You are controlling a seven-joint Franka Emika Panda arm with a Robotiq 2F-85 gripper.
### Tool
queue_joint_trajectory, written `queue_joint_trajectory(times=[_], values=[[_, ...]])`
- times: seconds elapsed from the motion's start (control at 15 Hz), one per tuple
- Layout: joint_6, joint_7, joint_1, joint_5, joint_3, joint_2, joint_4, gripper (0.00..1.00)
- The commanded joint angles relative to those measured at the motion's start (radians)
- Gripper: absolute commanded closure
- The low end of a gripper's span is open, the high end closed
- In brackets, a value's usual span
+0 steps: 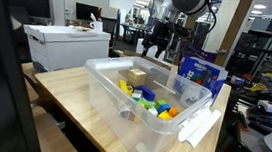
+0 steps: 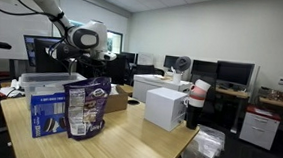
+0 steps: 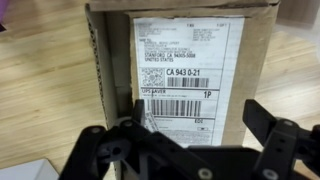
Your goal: Set the box upright, then open it
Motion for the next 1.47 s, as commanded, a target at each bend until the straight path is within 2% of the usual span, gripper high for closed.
queue_joint_trajectory(times=[0.0, 0.27, 0.6, 0.93, 1.4], values=[[0.074, -0.119, -0.032, 0.113, 0.033, -0.001, -0.046, 0.0], [0.102, -0.214, -0.05, 0.205, 0.05, 0.011, -0.065, 0.0], [0.127, -0.318, -0.08, 0.262, 0.061, 0.024, -0.077, 0.0], [0.213, -0.406, -0.127, 0.404, 0.084, 0.037, -0.078, 0.0], [0.213, -0.432, -0.136, 0.432, 0.1, 0.052, -0.073, 0.0]])
